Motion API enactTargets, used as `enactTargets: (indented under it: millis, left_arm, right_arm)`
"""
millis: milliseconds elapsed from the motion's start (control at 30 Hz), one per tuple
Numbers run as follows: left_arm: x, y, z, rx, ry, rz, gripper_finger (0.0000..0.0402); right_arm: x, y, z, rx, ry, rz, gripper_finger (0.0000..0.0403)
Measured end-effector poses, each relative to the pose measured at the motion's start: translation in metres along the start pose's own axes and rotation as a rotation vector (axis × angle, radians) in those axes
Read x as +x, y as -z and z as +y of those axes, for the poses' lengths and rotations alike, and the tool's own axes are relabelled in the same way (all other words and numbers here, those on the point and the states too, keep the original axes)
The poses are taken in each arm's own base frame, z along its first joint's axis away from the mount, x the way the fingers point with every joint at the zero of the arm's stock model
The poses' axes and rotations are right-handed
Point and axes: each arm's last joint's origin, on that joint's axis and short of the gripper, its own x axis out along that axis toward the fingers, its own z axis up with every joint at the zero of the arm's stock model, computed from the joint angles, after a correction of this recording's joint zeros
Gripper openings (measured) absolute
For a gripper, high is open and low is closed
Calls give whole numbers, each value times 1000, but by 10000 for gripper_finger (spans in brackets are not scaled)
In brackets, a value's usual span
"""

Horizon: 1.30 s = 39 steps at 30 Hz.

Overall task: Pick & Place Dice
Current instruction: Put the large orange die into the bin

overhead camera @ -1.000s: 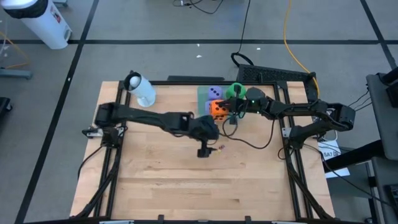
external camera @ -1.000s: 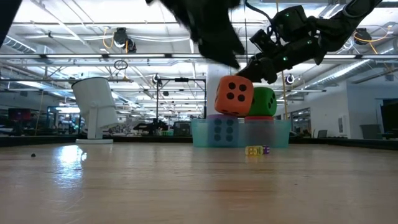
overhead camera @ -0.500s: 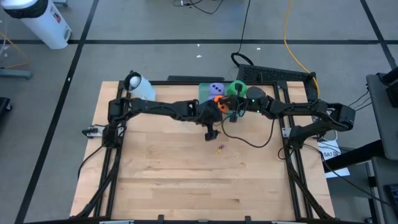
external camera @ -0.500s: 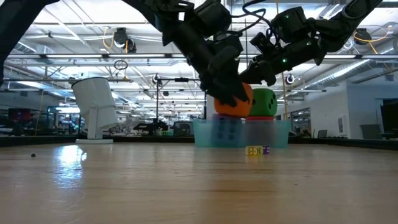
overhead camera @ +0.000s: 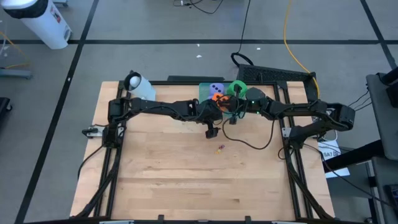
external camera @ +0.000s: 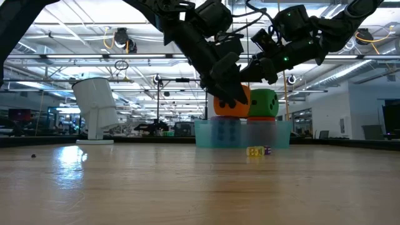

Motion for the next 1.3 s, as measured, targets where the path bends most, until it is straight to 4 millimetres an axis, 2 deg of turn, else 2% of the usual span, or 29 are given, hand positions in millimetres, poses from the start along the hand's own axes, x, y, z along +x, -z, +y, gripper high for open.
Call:
enactTargets:
  millis: [467,867,1100,1300]
  left_arm:
    - [0,1,6,-7,-118,20,394]
    - [0,2,22,-82,-192,12,394]
    - [0,2,29,-115,-231,5,394]
    - [0,3,31,-121,-234,6,394]
  right_arm:
    - [1,-4,5,-23,-9,-16,0]
    - [1,-4,4,-40,-5,-16,0]
    - [0,-4,1,-88,94,16,0]
    - [0,-5,1,-93,99,14,0]
